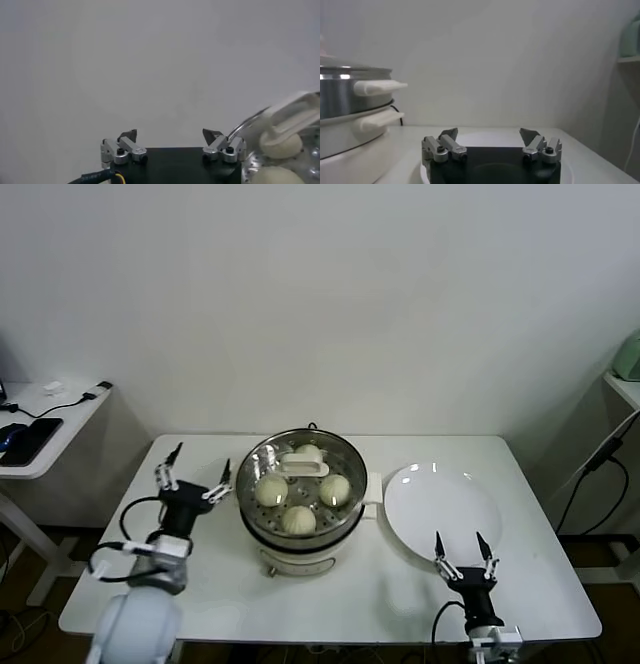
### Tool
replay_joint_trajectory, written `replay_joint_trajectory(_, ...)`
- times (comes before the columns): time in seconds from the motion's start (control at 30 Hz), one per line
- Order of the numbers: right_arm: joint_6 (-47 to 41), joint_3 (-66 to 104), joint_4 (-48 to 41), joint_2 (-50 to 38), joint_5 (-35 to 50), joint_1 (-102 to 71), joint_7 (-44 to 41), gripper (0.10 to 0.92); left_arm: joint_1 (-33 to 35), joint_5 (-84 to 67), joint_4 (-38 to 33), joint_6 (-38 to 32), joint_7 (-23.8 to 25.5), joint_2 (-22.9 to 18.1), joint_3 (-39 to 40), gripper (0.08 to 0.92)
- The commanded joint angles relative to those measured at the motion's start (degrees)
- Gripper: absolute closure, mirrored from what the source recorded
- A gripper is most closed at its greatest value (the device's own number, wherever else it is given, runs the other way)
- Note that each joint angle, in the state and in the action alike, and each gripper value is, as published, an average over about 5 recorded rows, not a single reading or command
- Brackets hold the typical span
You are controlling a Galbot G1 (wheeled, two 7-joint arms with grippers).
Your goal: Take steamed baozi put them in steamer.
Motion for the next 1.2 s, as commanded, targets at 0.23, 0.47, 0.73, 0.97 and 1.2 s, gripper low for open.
replay_joint_trajectory(0.23,1.7,0.5,-1.6,-0.4,3.2,0.3,0.4,0.203,7.8,-41.0,22.2,-22.5,3.2,5.6,-11.0,0.177)
replay_joint_trajectory(0.47,1.5,0.9,-2.0,-0.4,3.8,0.3,0.3,0.203,7.3,-36.7,27.7,-26.7,3.8,4.5,-8.5,0.177)
replay_joint_trajectory(0.73,0.9,0.5,-2.4,-0.4,3.9,0.5,-0.2,0.202,7.4,-33.8,27.6,-28.4,3.6,2.7,-6.6,0.177)
replay_joint_trajectory(0.97,0.7,0.4,-2.2,-0.4,4.0,0.3,-0.4,0.203,8.1,-33.5,25.2,-28.9,3.6,2.2,-5.7,0.177)
replay_joint_trajectory(1.2,0.8,0.9,-2.3,-0.5,4.4,0.4,-0.5,0.203,8.1,-33.7,24.4,-28.7,3.6,2.3,-5.3,0.177)
